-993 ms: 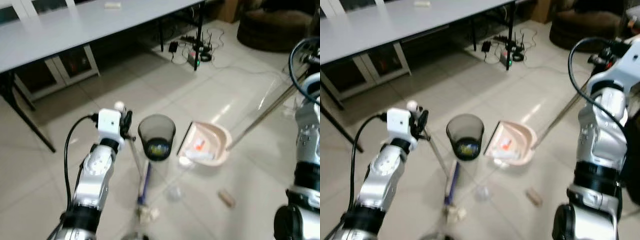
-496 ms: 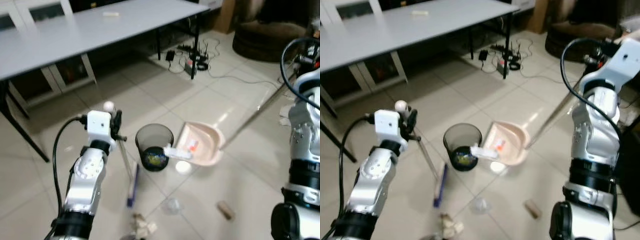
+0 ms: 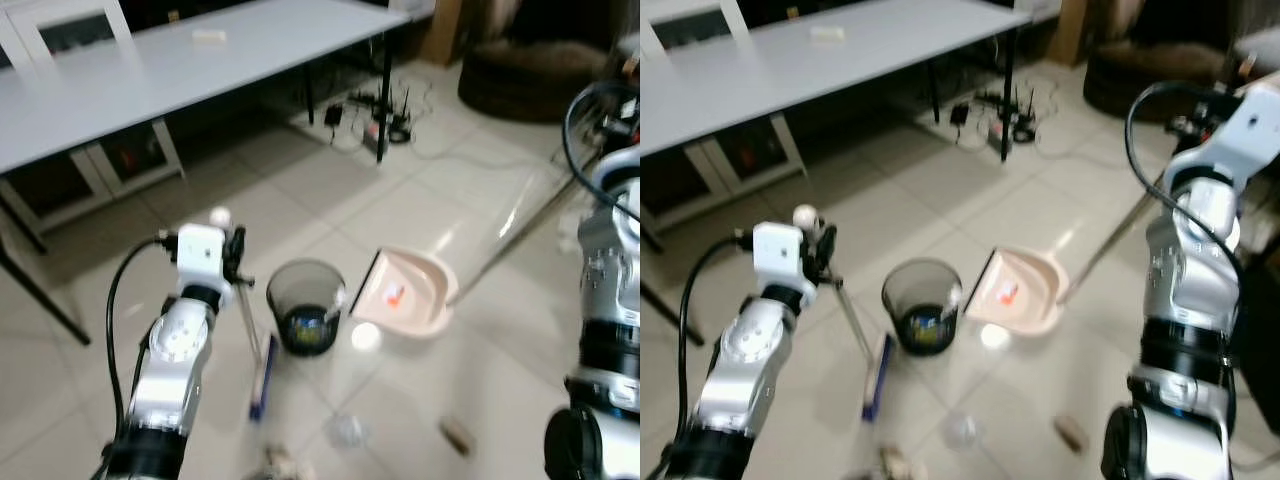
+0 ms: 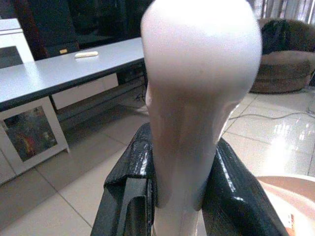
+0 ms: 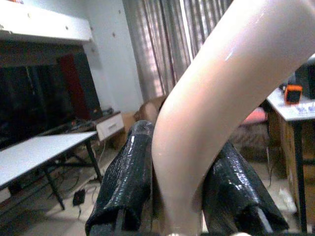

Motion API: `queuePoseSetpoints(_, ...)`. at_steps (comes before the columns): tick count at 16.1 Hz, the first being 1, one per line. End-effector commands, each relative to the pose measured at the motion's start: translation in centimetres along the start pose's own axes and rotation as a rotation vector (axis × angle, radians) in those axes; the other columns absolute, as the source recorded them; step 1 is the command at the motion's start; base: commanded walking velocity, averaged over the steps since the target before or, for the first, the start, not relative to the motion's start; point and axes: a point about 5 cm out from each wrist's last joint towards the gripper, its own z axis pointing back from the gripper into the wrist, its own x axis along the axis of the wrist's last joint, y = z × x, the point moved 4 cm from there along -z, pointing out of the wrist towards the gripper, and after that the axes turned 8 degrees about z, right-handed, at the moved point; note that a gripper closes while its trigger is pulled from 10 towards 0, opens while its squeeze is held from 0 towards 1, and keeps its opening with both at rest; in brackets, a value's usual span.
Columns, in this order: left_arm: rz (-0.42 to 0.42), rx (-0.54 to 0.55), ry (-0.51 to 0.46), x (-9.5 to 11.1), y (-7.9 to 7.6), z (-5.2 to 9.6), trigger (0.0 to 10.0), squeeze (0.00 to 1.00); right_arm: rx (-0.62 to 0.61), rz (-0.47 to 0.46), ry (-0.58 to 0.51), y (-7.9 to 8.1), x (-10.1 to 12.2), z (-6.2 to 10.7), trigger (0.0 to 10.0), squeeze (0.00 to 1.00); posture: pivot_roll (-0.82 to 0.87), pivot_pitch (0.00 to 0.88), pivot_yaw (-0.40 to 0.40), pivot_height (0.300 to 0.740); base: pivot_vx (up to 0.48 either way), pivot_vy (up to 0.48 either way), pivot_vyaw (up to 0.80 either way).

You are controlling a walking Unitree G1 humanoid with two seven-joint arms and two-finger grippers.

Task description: Sweep floor

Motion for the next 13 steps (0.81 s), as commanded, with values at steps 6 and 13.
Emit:
queuePoseSetpoints(6,-0.039,0.009,-0.035,1.19,0.59,-0.25,10.0,0.00,-0.001,-0.080,-0.058,0.64,1.27,-0.06,10.0,0.00,-0.02,0.000,0.042,0.740,0.391,0.000,0.23)
queuePoseSetpoints(13,-0.033,0.007,-0.025,1.02,0.58,-0.29,10.0,0.00,-0.009,-0.084,-0.065,0.55,1.30,0.01,10.0,0.00,-0.03,0.000,0.045,0.740,0.159,0.000,0.00)
